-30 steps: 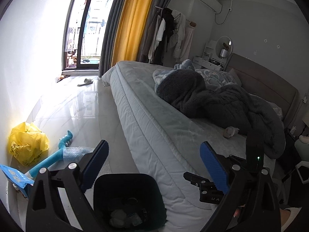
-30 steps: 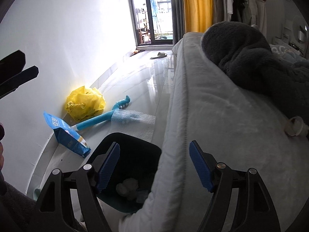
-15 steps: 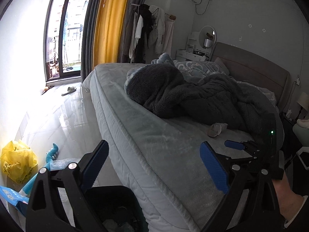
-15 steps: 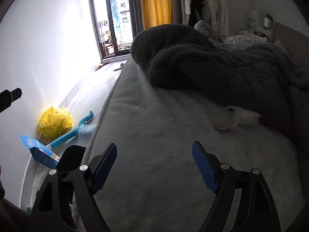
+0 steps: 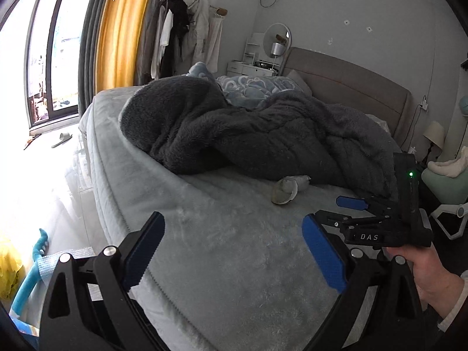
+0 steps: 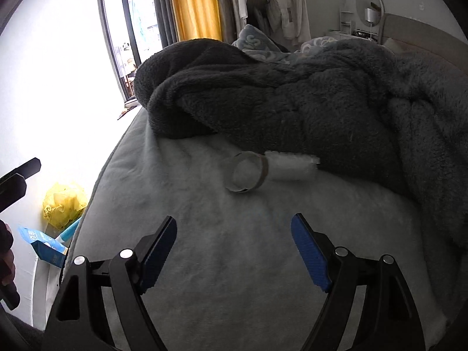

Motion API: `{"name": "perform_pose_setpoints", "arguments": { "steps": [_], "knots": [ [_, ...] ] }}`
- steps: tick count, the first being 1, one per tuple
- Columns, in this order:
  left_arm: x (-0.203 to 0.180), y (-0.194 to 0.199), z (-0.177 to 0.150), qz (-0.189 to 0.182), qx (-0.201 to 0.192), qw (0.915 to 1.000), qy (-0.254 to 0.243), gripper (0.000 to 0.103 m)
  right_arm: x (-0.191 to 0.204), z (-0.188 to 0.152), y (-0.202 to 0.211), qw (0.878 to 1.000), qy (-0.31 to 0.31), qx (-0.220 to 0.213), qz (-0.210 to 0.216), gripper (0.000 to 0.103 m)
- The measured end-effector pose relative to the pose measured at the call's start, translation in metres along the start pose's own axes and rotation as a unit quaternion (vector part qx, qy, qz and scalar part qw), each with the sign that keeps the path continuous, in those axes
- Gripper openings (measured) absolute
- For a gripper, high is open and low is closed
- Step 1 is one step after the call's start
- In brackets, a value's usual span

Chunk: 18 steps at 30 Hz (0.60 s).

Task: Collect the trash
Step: 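Move both tools back over the bed toward the remaining tape roll, then grasp the brown tape roll with the left tool while the right tool grasps the bubble wrap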

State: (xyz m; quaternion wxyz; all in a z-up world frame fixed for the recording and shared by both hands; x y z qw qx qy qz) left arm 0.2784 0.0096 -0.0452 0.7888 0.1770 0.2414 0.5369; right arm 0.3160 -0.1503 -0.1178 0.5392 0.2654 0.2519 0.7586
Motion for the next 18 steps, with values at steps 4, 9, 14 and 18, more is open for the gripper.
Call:
{"name": "perform_pose_setpoints", "arguments": {
  "steps": [4, 9, 14, 18],
  "knots": [
    [-0.009, -0.024, -0.002, -0.044, 0.026, 0.9986, 0.013, 0.096, -0.024, 0.002, -0.008, 1.000, 0.007, -0.004, -0.016, 0.081],
    [-0.025, -0.052, -0.001, -0.088, 0.037, 0.9954, 0.010, 0.096, -0.037, 0.005, -0.022, 0.999, 0.029, -0.002, -0.015, 0.081],
    [-0.034, -0.082, 0.000, -0.104, 0.056, 0.9930, 0.005, 0.095, -0.047, 0.006, -0.038, 0.999, 0.042, 0.011, -0.010, 0.081],
    [-0.041, -0.103, 0.004, -0.106, 0.068, 0.9921, 0.003, 0.095, -0.053, 0.012, -0.045, 0.998, 0.054, 0.013, -0.004, 0.081]
  ]
}}
Point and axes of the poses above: each gripper's, at about its wrist camera, not at the fingertips, and y roughly against the way its jaws point, x to its left, z to its top, the point moved 6 cm from there along -y, roughly the way its jaws point, and after that the axes turned 1 degree about x, right-handed, at the moved point
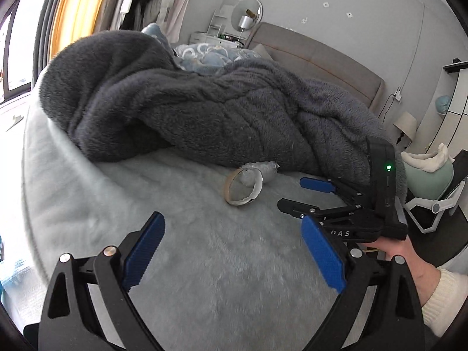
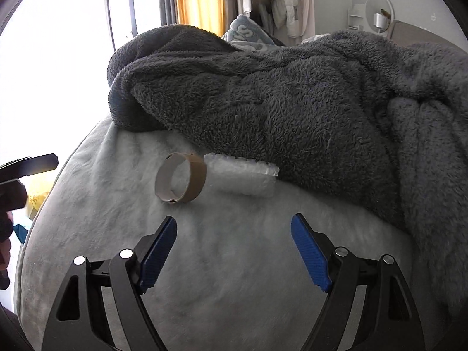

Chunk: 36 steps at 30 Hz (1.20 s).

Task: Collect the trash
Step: 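Grasp the brown tape roll with the left tool while the right tool grasps the bubble wrap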

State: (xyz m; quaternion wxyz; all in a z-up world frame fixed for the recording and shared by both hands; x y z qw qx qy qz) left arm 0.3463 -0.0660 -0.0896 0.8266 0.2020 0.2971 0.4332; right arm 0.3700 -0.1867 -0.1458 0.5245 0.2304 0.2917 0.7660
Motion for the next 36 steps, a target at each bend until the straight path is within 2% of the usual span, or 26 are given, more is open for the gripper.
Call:
{"name": "perform_pose_setpoints", "arguments": {
  "steps": [7, 12, 16, 20, 29, 33, 36],
  "knots": [
    [-0.005, -0.038, 0.011, -0.002, 0.017, 0.9998, 0.010, 0.095, -0.002, 0.005, -0.019, 0.999, 0.038, 0.018, 0.031, 0.081],
    [-0.001, -0.067, 0.011, 0.009, 0.044, 0.9986, 0.030, 0.090, -0.007, 0.005, -0.026, 0.998, 0.036, 0.022, 0.042, 0.081],
    [-0.001, -0.080, 0.012, -0.009, 0.045, 0.9970, 0.063, 0.089, -0.008, 0.007, -0.029, 0.997, 0.047, 0.022, 0.049, 0.081],
    [-0.006, -0.090, 0.018, -0.008, 0.043, 0.9970, 0.064, 0.088, -0.006, 0.008, -0.034, 0.997, 0.049, 0.025, 0.056, 0.081],
    [-0.011, -0.108, 0.021, -0.008, 0.055, 0.9949, 0.084, 0.073, -0.011, 0.009, -0.036, 0.998, 0.028, 0.020, 0.054, 0.081],
    [-0.004, -0.113, 0.020, -0.007, 0.058, 0.9928, 0.105, 0.054, -0.009, 0.009, -0.038, 0.998, 0.034, 0.023, 0.047, 0.081],
    [0.003, -0.113, 0.020, -0.015, 0.054, 0.9907, 0.124, 0.054, -0.008, 0.011, -0.038, 0.998, 0.039, 0.022, 0.046, 0.081]
  ]
}}
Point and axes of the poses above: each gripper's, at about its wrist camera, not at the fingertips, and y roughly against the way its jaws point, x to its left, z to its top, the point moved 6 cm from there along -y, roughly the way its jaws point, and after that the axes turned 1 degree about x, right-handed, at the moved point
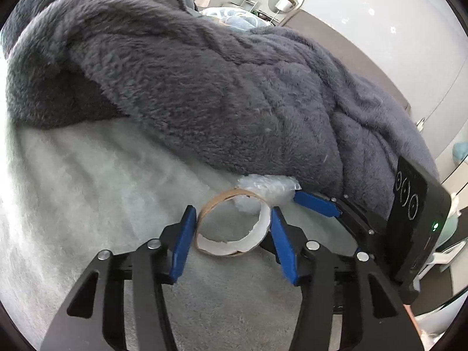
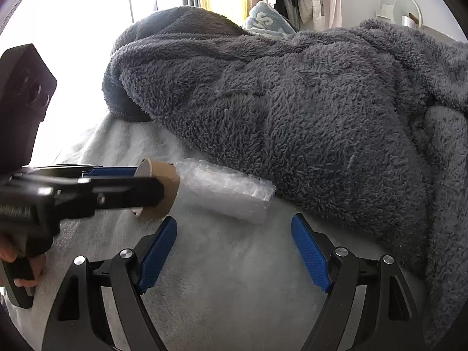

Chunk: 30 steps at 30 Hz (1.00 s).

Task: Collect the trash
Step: 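Grasp the brown tape roll with the left tool while the right tool grasps the bubble wrap, then carry the tape roll and bubble wrap over the teal bin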

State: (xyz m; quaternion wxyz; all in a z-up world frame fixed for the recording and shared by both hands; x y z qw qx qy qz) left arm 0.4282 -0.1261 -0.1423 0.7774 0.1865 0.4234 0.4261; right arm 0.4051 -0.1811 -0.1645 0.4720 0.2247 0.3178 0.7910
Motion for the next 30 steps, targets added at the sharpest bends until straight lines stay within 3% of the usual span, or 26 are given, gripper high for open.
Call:
{"name": "perform_pose_setpoints", "arguments": {
  "steps": [9, 11, 12, 16, 22, 30],
  "knots": [
    [0.000, 0.030, 0.006, 0.009, -0.030, 0.9993, -0.023, 0.053, -0.001, 0.015, -0.007, 0.999, -0.043, -0.005, -0.005, 0.081],
    [0.002, 0.041, 0.006, 0.026, -0.037, 0.9985, -0.031, 0.053, -0.004, 0.016, -0.011, 0.998, -0.067, -0.002, -0.004, 0.076],
    [0.004, 0.046, 0.005, 0.029, -0.040, 0.9982, -0.033, 0.053, -0.005, 0.018, -0.013, 0.997, -0.079, 0.001, -0.002, 0.068],
    [0.011, 0.062, 0.004, 0.049, -0.045, 0.9970, -0.041, 0.053, -0.007, 0.019, -0.015, 0.994, -0.108, 0.003, 0.005, 0.062],
    [0.022, 0.080, -0.004, 0.075, -0.045, 0.9953, -0.040, 0.053, -0.011, 0.014, 0.002, 0.988, -0.153, -0.012, 0.014, 0.060],
    [0.006, 0.111, -0.023, 0.093, -0.054, 0.9919, -0.067, 0.053, 0.009, 0.007, 0.045, 0.988, -0.151, -0.030, 0.008, 0.060]
  ]
}}
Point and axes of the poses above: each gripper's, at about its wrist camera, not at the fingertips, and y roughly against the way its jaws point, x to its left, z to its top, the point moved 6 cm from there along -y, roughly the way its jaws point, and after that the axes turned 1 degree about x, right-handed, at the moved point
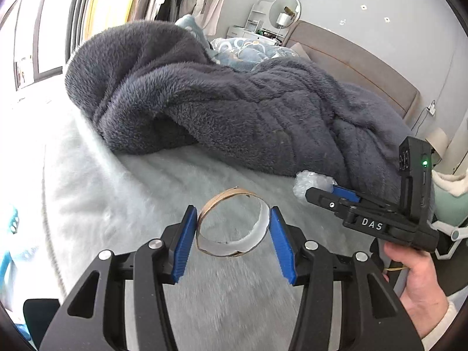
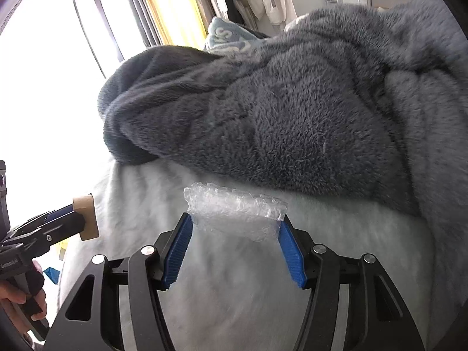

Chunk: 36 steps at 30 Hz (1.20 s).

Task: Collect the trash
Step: 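Carry the tape roll and bubble wrap over the teal bin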

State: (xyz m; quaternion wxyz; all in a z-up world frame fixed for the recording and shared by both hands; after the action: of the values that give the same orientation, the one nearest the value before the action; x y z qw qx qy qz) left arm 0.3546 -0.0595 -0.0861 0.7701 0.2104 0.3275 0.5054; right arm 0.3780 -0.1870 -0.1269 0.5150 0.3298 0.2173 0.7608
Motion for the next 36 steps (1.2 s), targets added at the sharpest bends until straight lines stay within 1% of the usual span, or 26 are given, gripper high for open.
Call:
{"name": "perform_pose_setpoints", "arguments": {
  "steps": [4, 8, 13, 18, 21, 23, 26, 32, 36],
  "knots": [
    [-0.009, 0.021, -0.013, 0.008, -0.002, 0.9999, -0.012, 0.053, 0.016, -0.017, 0.025, 1.000, 0.016, -0.002, -0.004, 0.060],
    [-0.017, 0.046, -0.027, 0.021, -0.011, 0.9994, -0.027, 0.053, 0.030, -0.031, 0.056, 0.999, 0.031, -0.014, -0.011, 0.060],
    [-0.015, 0.074, -0.043, 0.031, -0.029, 0.9990, -0.015, 0.053, 0.043, -0.055, 0.093, 0.998, 0.042, -0.030, -0.021, 0.060],
    [-0.009, 0.094, -0.061, 0.046, -0.037, 0.9982, -0.013, 0.053, 0.049, -0.078, 0.119, 0.998, 0.026, -0.045, -0.023, 0.060],
    [-0.001, 0.106, -0.071, 0.057, -0.038, 0.9976, -0.006, 0.053, 0.055, -0.093, 0.124, 0.999, 0.012, -0.040, -0.018, 0.060],
    [0.005, 0.114, -0.079, 0.060, -0.040, 0.9974, 0.003, 0.053, 0.063, -0.097, 0.122, 0.999, 0.012, -0.035, -0.013, 0.060],
    [0.017, 0.123, -0.091, 0.076, -0.037, 0.9964, 0.004, 0.053, 0.085, -0.101, 0.117, 0.999, 0.043, -0.028, -0.015, 0.060],
    [0.054, 0.127, -0.112, 0.109, -0.021, 0.9936, 0.022, 0.053, 0.129, -0.107, 0.105, 0.997, 0.078, -0.022, 0.002, 0.060],
    [0.079, 0.131, -0.122, 0.117, -0.016, 0.9919, 0.047, 0.053, 0.160, -0.107, 0.097, 0.995, 0.091, -0.024, 0.020, 0.060]
  ]
}}
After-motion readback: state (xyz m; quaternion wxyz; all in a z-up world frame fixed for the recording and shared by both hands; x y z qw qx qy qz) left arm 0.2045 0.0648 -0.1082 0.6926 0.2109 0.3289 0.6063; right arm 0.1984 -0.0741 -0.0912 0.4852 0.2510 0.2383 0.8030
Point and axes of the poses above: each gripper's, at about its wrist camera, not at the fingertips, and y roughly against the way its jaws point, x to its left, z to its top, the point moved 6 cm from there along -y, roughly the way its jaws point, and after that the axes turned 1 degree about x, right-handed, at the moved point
